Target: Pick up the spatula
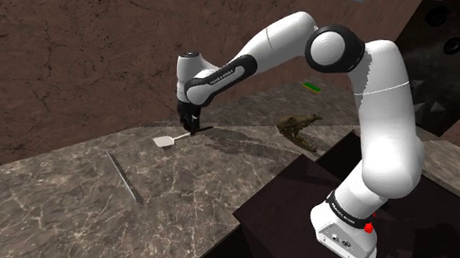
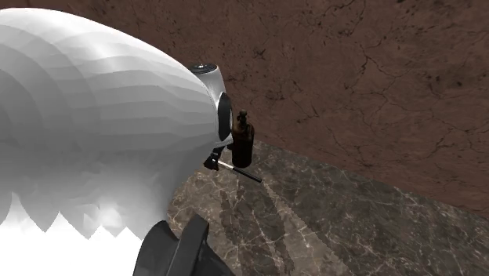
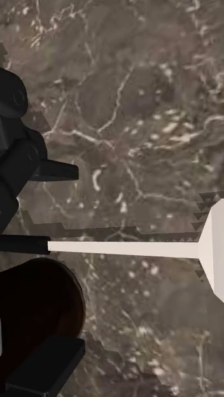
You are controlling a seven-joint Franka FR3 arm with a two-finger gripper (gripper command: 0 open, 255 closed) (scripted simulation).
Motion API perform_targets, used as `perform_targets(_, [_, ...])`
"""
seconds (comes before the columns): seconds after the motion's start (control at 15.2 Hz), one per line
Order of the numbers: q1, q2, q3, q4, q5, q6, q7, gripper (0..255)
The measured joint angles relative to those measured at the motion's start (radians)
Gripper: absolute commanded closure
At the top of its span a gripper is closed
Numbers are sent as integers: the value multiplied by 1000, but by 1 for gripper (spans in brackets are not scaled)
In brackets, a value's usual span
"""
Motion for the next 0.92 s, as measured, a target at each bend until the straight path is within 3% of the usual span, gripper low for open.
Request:
perform_targets(0.26, [8, 40, -11, 7, -12, 32, 10, 0])
perform_targets(0.33, [8, 43, -12, 9, -13, 34, 10, 255])
perform_targets(0.92, [8, 47, -13, 11, -14, 36, 11, 255])
